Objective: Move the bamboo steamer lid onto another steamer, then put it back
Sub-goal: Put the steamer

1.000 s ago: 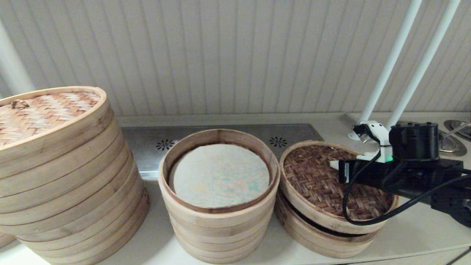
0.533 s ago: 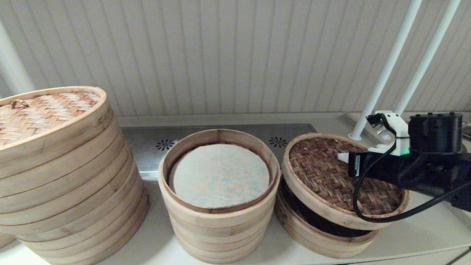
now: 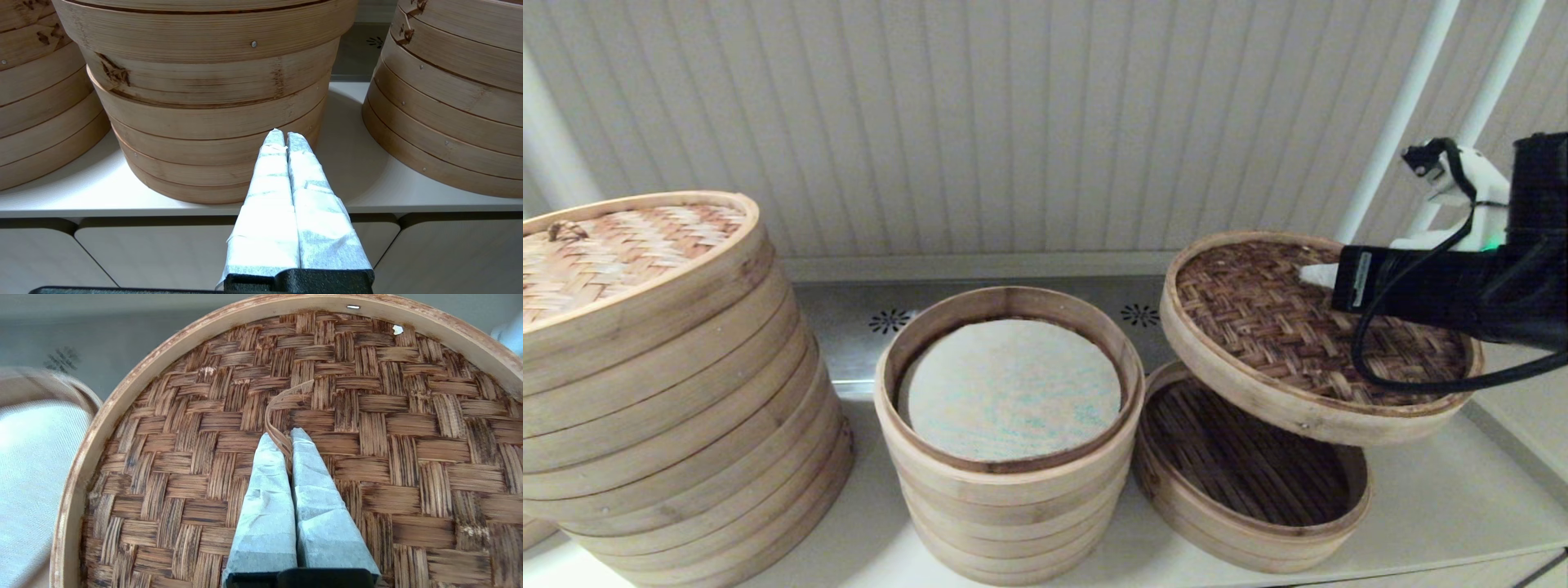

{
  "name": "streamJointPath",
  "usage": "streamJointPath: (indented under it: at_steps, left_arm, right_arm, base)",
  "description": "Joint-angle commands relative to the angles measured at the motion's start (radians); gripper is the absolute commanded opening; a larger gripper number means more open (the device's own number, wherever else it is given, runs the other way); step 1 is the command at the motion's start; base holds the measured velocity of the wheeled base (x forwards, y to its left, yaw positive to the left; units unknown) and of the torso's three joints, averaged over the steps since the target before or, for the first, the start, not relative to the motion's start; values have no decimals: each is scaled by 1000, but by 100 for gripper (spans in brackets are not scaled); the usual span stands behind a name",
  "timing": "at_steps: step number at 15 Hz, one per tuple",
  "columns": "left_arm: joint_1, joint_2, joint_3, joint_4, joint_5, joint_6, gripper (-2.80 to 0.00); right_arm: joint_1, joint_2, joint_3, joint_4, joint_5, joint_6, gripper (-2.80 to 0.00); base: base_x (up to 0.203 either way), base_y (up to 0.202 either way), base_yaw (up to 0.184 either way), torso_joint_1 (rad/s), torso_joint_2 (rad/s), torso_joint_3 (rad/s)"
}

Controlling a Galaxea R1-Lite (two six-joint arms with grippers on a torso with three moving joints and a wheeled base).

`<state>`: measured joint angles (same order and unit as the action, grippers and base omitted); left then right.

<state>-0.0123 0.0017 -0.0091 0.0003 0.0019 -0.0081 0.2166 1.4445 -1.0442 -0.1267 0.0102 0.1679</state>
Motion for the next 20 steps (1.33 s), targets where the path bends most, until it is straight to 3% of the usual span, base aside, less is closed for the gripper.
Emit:
streamJointPath:
  at_steps: [1,3,8,12,20]
  left_arm:
    - [0,0,0,0,0,-1,-280]
    - [0,0,0,1,1,0,-280]
    - [0,0,0,0,1,0,-280]
    - [0,0,0,0,1,0,-280]
    - [0,0,0,0,1,0,-280]
  right_arm:
    - [29,-18,-108,70,2,4,-280]
    - [84,-19,-185,150,2,16,-280]
    - [255,24,-301,170,-3,20,-280]
    - [389,122,-424,229,-64,21,-280]
    - [532,316,-543,229,-105,8,-280]
  base:
    - [0,0,0,0,0,0]
    - [0,0,0,0,0,0]
    - [0,0,0,0,0,0]
    - [0,0,0,0,0,0]
    - [0,0,0,0,0,0]
